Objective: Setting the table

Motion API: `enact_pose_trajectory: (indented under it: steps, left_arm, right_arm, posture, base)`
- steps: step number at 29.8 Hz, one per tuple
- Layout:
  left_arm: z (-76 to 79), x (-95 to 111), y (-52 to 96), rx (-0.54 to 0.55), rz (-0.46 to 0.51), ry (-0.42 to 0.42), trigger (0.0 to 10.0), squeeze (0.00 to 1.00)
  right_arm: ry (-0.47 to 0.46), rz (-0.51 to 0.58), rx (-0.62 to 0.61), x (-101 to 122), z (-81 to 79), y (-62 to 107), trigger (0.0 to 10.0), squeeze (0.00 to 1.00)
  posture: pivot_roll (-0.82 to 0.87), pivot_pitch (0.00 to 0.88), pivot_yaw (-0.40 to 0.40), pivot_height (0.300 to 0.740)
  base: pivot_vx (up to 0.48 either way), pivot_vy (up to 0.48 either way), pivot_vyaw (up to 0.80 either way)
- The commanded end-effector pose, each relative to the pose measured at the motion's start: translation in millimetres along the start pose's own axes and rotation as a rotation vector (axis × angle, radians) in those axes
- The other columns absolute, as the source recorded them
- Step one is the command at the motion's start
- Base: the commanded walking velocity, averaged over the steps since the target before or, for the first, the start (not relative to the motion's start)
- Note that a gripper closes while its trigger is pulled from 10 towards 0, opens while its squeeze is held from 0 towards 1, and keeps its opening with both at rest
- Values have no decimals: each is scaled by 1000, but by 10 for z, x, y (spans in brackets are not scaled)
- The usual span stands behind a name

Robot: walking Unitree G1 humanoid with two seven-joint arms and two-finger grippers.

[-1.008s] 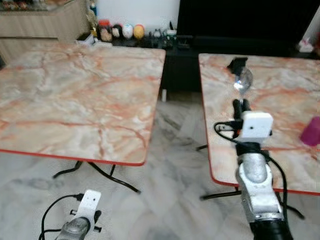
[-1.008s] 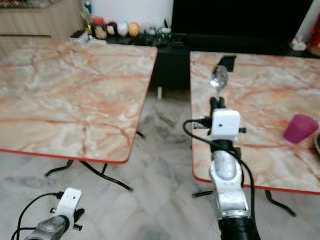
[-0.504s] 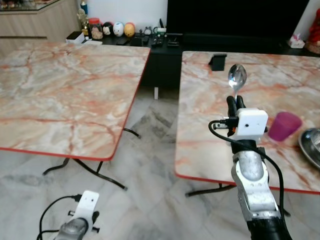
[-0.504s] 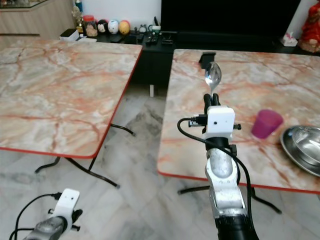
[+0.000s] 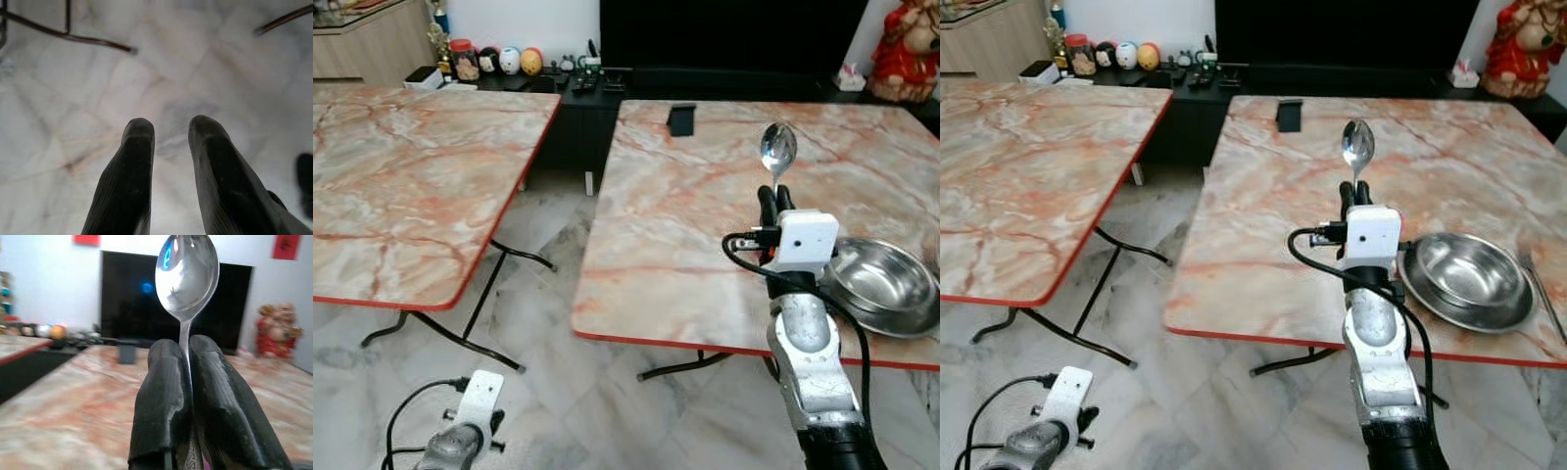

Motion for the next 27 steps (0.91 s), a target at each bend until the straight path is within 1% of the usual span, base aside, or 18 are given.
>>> enact_pose_trajectory:
  steps: [1, 27]
  left_arm:
    - [-61, -67, 15, 12, -25, -3, 10000, 0]
    - [-67, -68, 15, 12, -25, -4, 10000, 0]
  right_arm:
    - [-20, 28, 17, 78, -77, -41, 10000, 0]
    - [-8, 15, 8, 63, -51, -53, 10000, 0]
  posture:
    - [-9, 0, 9, 740]
    - [-14, 0, 12, 740]
  base:
    - [0, -307, 0]
    - [0, -307, 0]
Point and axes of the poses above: a point about 5 cm out from each wrist's last joint towards the gripper, its own y axis pointing back from the gripper into the wrist, its own x axis along the axis of the wrist's last joint, z = x × y, the point moved 4 cm from there along -y, pointing out of the wrist towards the gripper, and after that the axes turned 12 degrees about -y, right-handed, at the moved point
